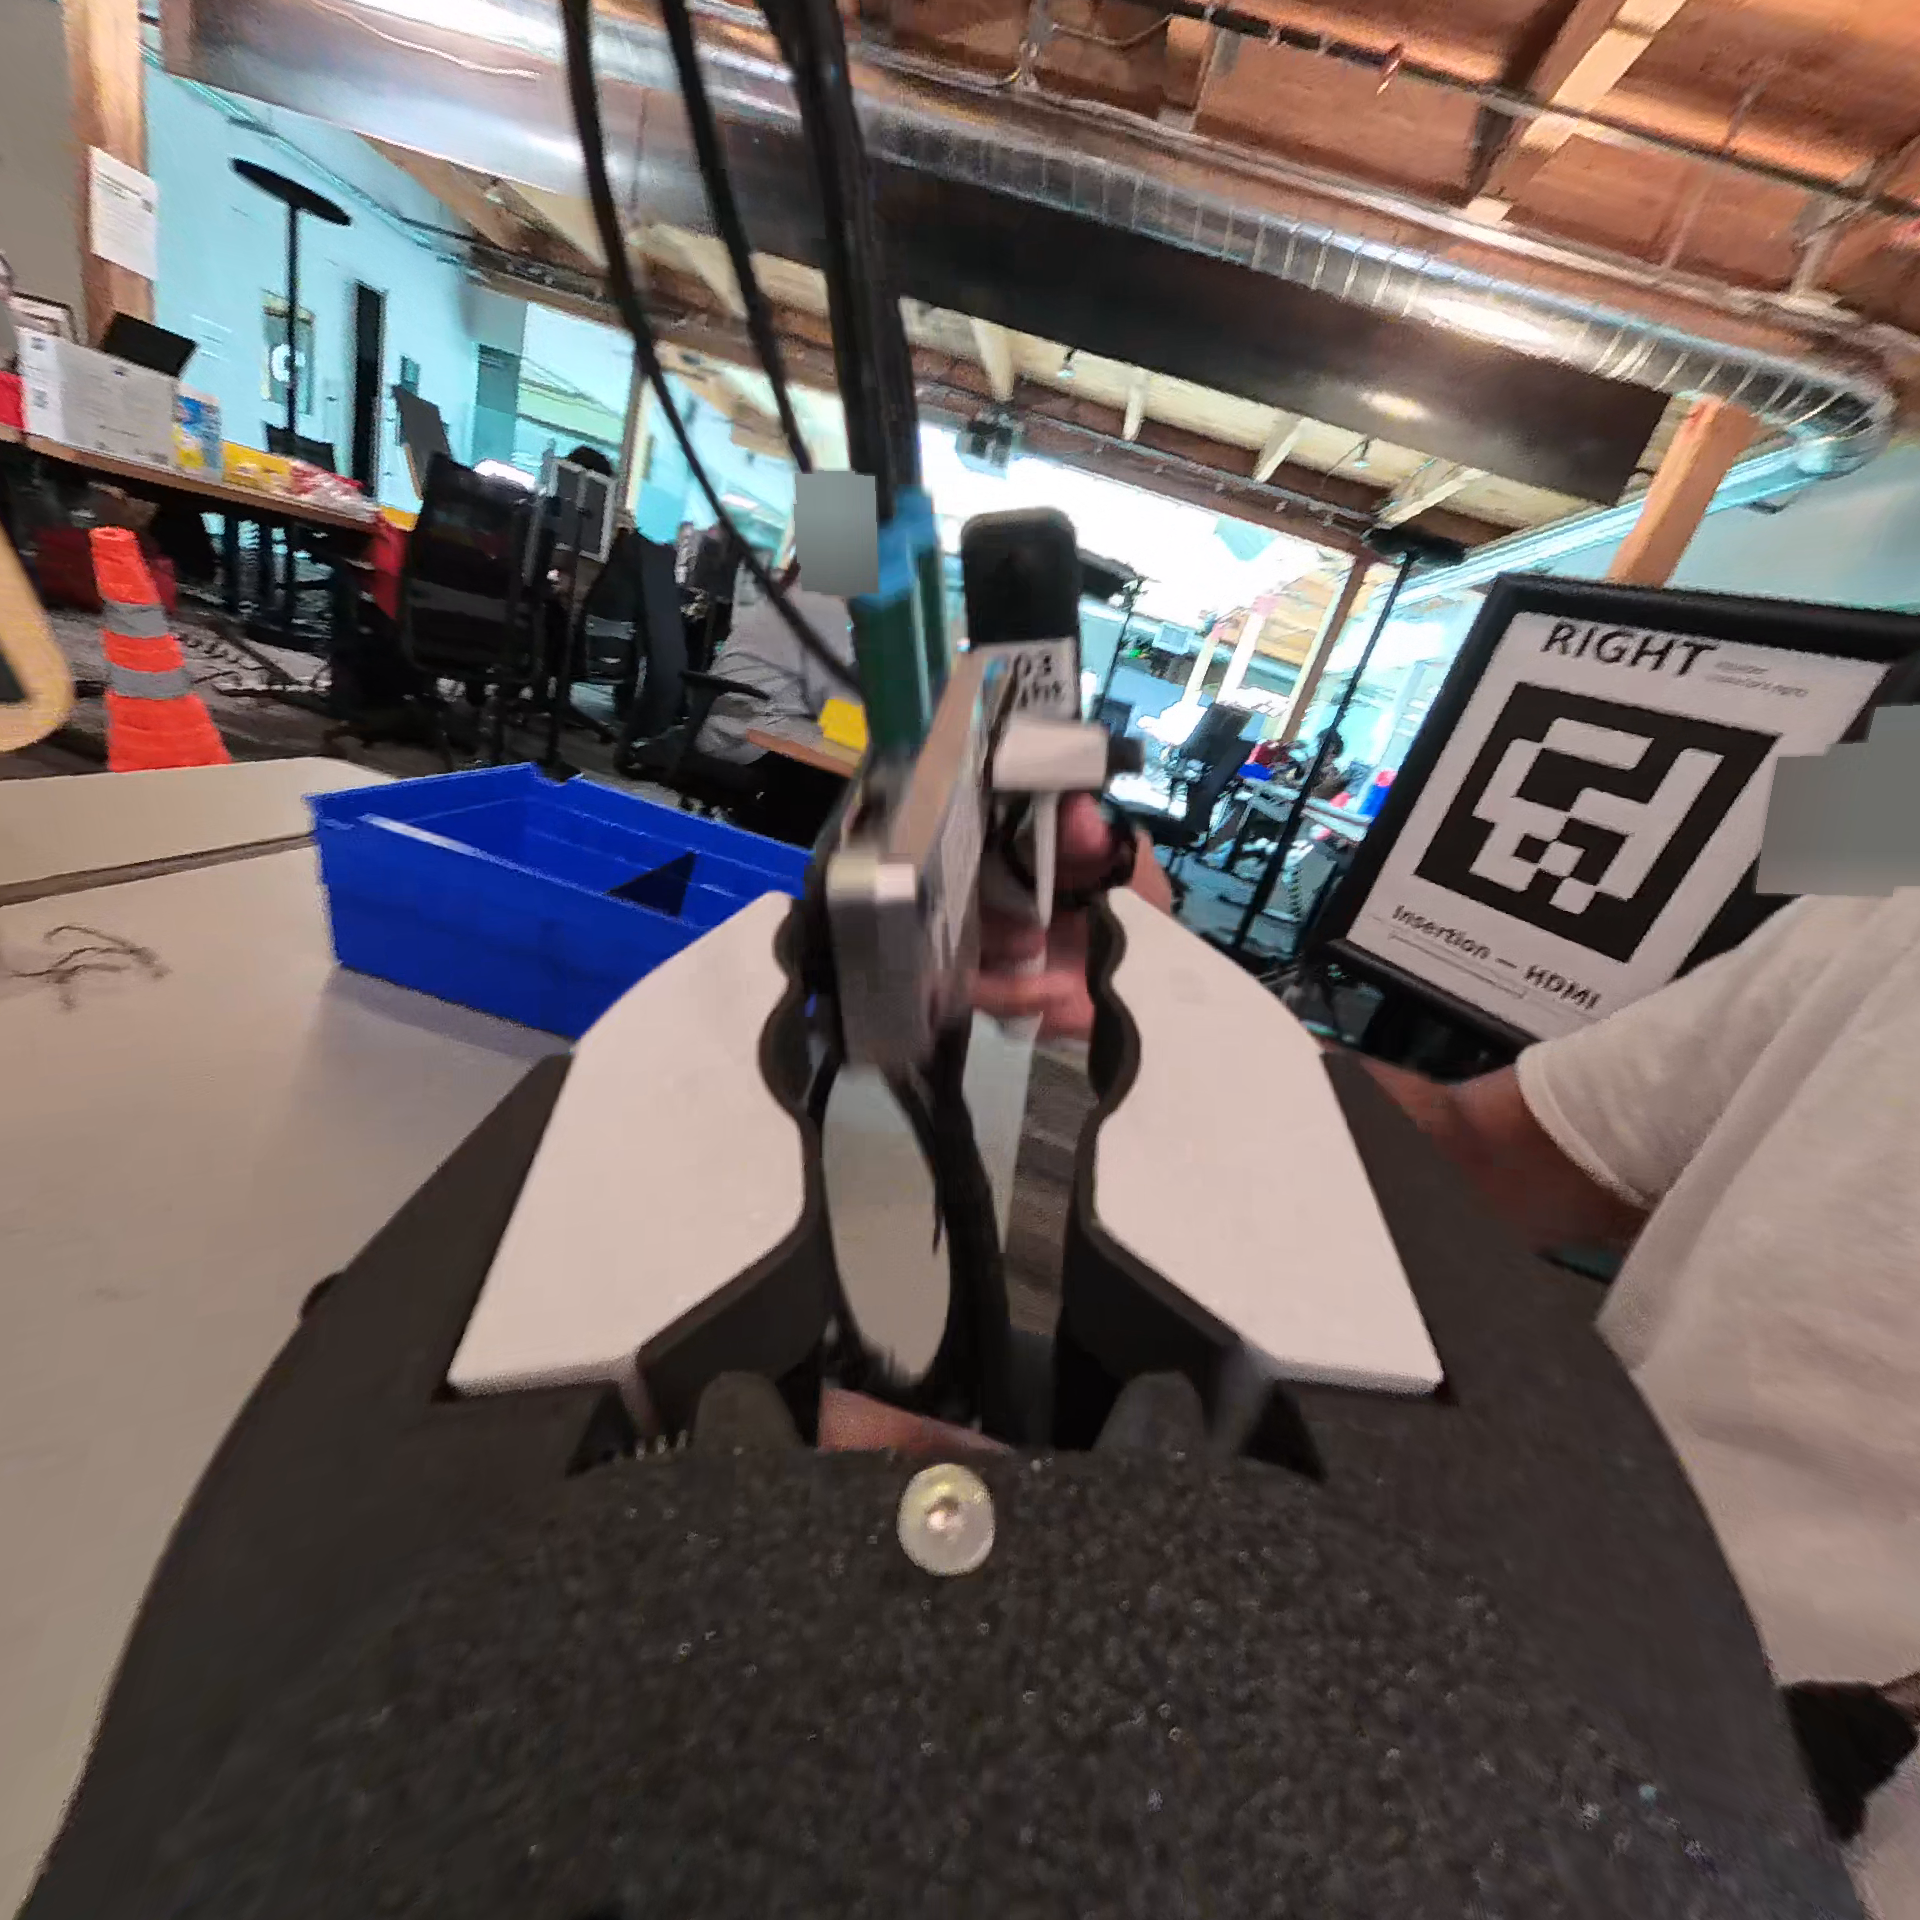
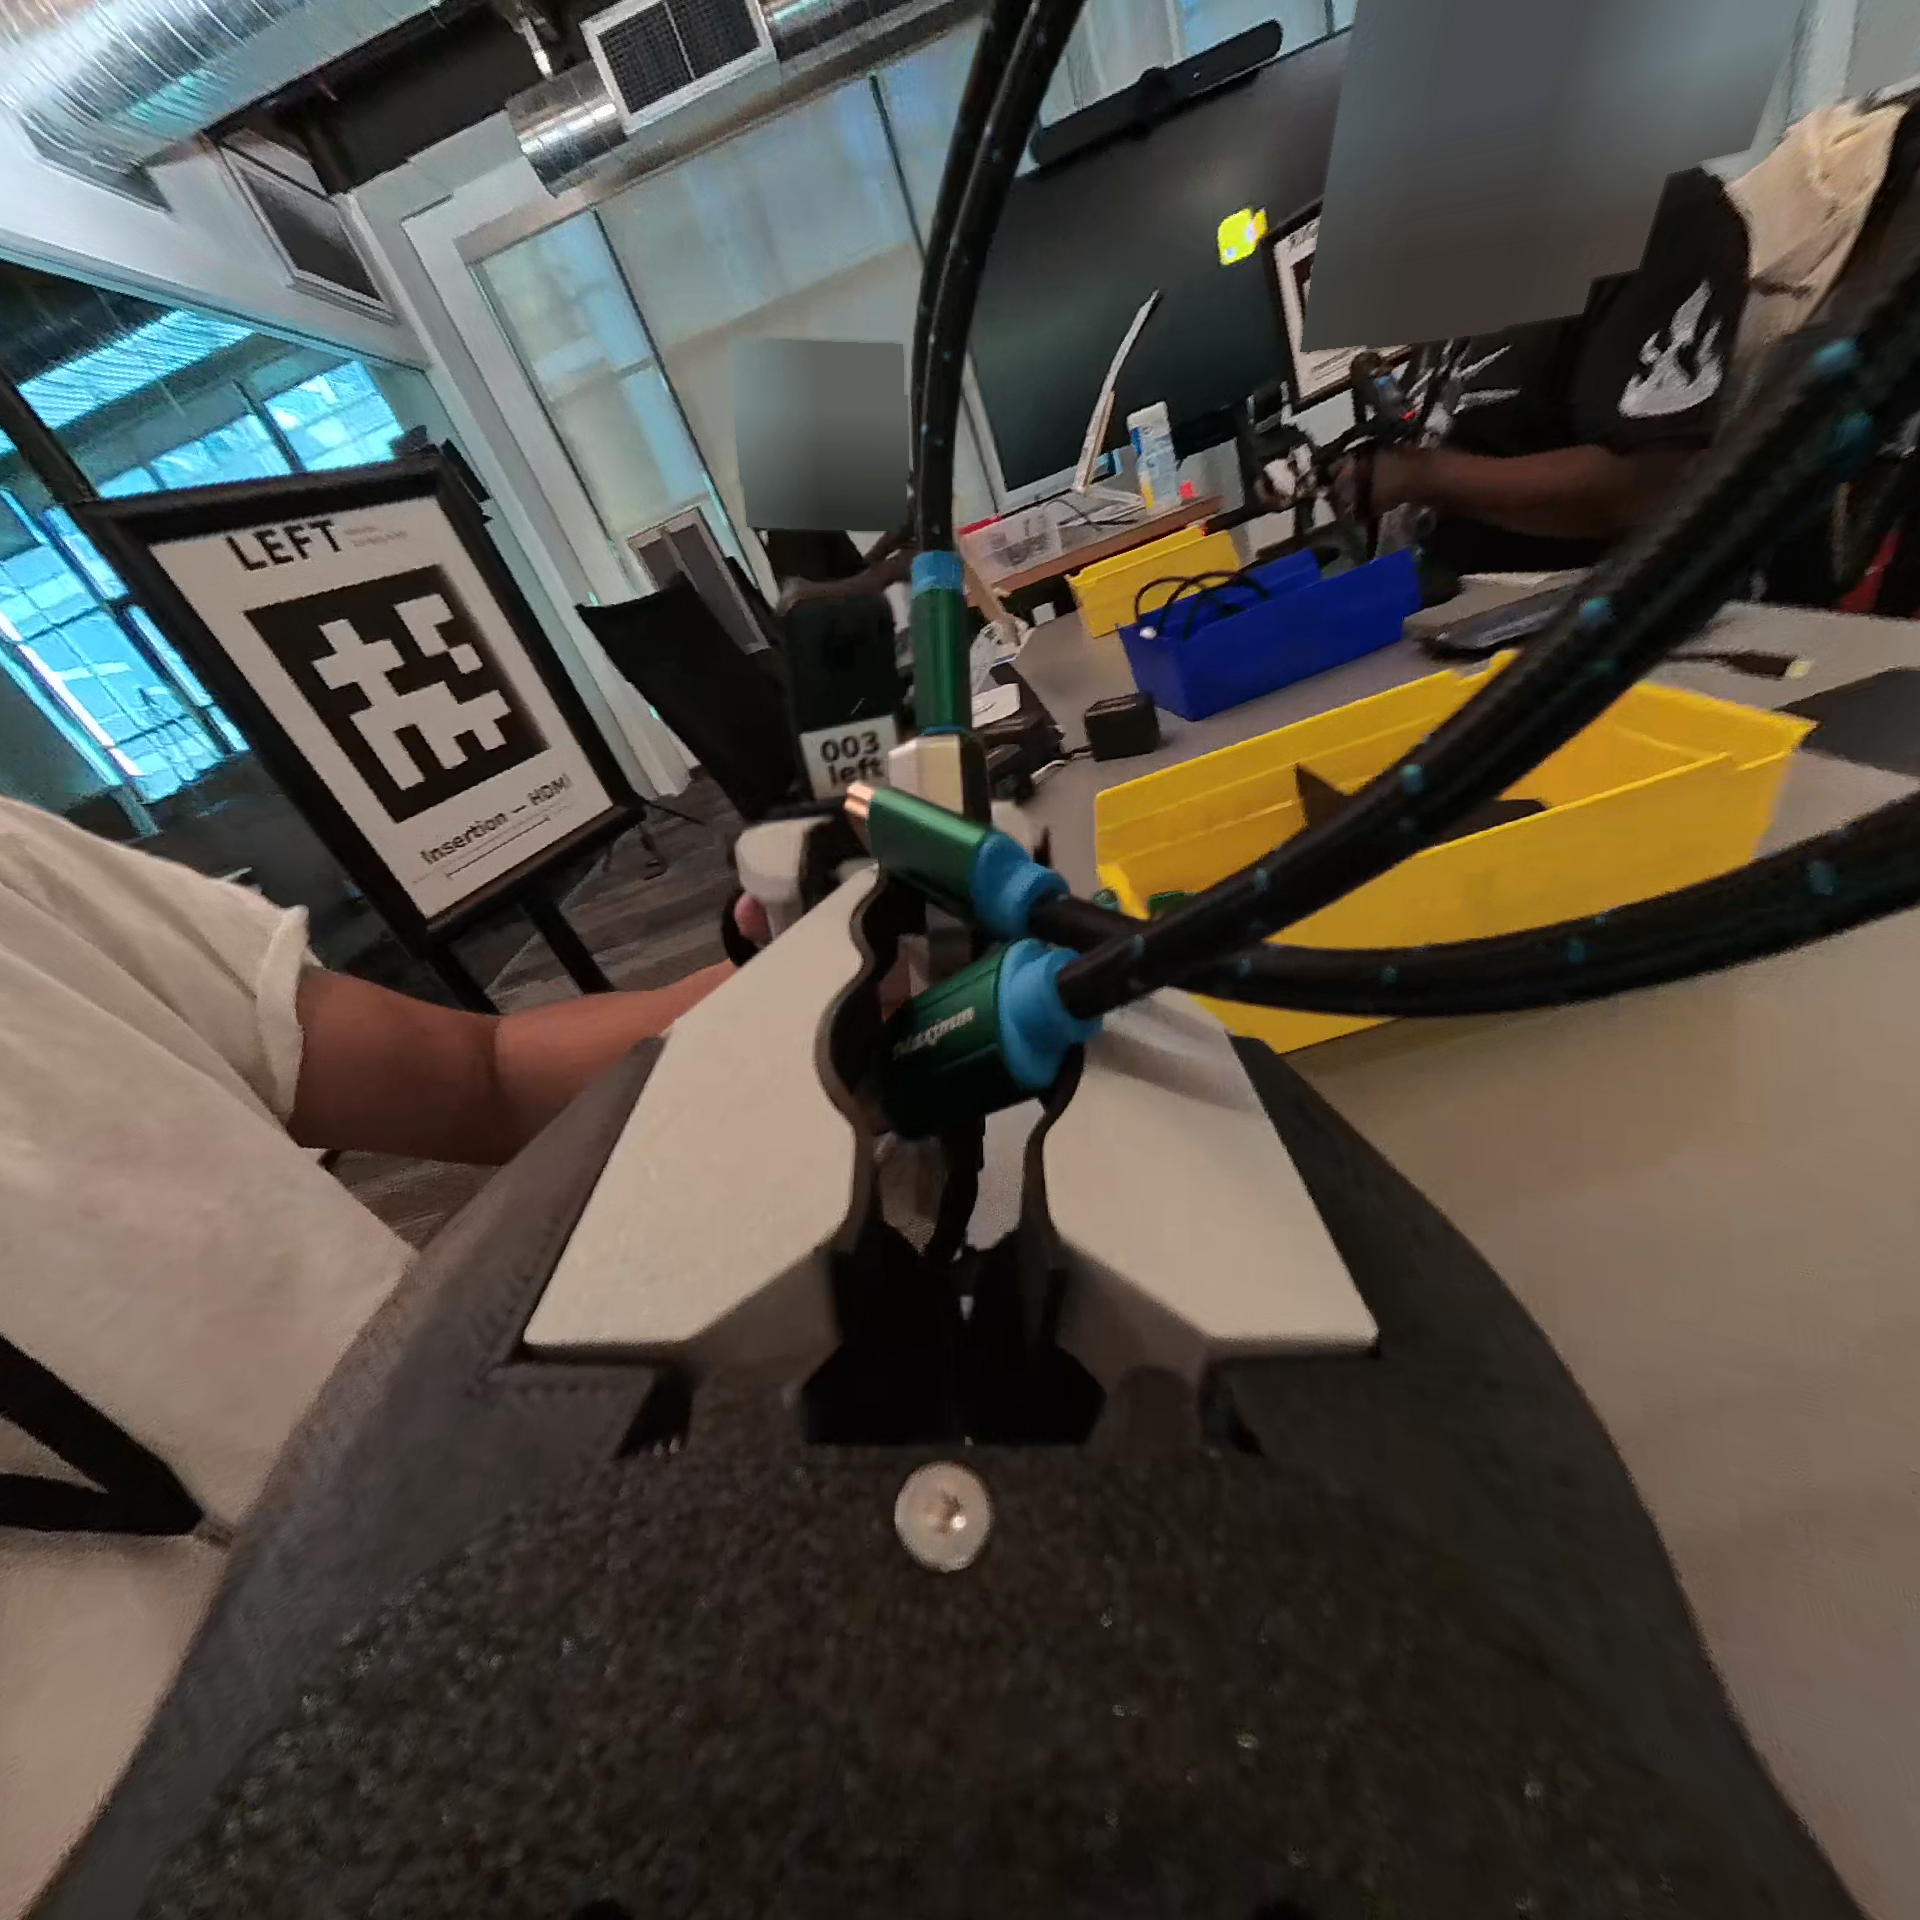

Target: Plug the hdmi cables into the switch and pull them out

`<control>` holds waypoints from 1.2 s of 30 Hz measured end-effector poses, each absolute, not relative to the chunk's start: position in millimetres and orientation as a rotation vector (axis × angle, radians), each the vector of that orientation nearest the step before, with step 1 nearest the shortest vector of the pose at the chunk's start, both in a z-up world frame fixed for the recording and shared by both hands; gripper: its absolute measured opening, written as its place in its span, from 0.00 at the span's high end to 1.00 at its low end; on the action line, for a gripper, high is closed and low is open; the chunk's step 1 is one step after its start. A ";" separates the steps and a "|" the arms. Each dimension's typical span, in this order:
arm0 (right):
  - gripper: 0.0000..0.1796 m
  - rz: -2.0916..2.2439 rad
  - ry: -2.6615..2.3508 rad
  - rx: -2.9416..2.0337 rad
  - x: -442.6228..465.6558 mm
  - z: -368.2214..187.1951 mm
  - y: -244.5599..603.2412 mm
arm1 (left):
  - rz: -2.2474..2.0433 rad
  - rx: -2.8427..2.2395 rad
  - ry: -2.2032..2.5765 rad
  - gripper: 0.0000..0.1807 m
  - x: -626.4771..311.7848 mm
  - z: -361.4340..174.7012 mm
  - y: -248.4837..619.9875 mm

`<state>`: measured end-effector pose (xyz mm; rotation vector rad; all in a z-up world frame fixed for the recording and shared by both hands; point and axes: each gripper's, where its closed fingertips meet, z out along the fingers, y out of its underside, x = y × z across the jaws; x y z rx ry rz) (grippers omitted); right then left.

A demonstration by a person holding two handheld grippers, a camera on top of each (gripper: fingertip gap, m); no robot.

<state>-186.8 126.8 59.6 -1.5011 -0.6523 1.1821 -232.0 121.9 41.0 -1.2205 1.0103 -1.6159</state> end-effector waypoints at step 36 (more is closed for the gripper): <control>0.88 0.815 0.167 -2.219 182.1 -81.0 322.2 | -1.410 -1.522 1.290 0.87 -242.7 -95.4 104.5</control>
